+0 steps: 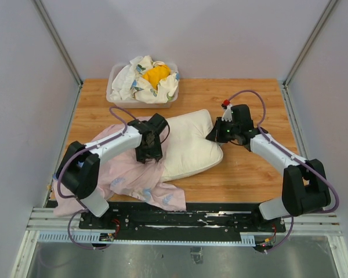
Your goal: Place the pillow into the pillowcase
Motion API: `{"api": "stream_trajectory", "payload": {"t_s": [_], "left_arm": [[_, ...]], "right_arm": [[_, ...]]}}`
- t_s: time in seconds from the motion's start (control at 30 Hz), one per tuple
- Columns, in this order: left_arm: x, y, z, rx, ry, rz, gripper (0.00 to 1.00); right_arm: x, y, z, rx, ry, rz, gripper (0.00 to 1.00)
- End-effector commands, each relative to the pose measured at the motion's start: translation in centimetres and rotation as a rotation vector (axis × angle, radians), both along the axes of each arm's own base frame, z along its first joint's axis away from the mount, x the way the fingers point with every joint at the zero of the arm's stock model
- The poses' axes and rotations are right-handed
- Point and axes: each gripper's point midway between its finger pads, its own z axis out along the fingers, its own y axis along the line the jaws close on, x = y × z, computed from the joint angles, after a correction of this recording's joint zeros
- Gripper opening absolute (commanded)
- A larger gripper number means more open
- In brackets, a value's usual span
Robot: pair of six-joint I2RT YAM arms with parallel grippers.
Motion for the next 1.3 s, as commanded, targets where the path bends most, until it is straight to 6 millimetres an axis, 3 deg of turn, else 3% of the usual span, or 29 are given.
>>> {"api": "stream_trajectory", "payload": {"t_s": [0.0,0.13,0.27,0.47,0.57,0.8,0.9,1.03,1.27], "left_arm": [[6.3,-0.4,0.2,0.012,-0.156,-0.002,0.62],[8.5,0.7,1.0,0.046,-0.174,0.003,0.62],[9.4,1.6,2.1,0.051,-0.184,0.017,0.62],[8.4,1.7,5.7,0.006,-0.211,0.031,0.64],[8.2,1.1,8.4,-0.049,-0.254,0.031,0.64],[8.9,-2.8,12.9,-0.104,-0.314,-0.023,0.64],[9.1,-4.8,13.2,-0.112,-0.316,-0.054,0.64],[9.5,-7.0,13.5,-0.127,-0.322,-0.087,0.64],[10.3,-11.2,13.2,-0.124,-0.320,-0.150,0.64]], "right_arm": [[-1.1,0.7,1.0,0.053,0.000,0.034,0.01],[-1.3,1.4,0.7,0.079,0.017,0.037,0.01],[-1.7,2.6,0.1,0.092,0.041,0.050,0.01],[-2.3,4.6,-1.3,0.095,0.086,0.090,0.01],[-2.3,4.6,-2.1,0.090,0.107,0.083,0.14],[-1.6,4.4,-1.7,0.092,0.089,0.065,0.37],[-1.2,3.7,-1.1,0.088,0.076,0.045,0.53],[-0.9,2.0,-0.1,0.085,0.044,-0.001,0.63],[-0.1,-2.8,1.6,0.081,0.011,-0.146,0.83]]}}
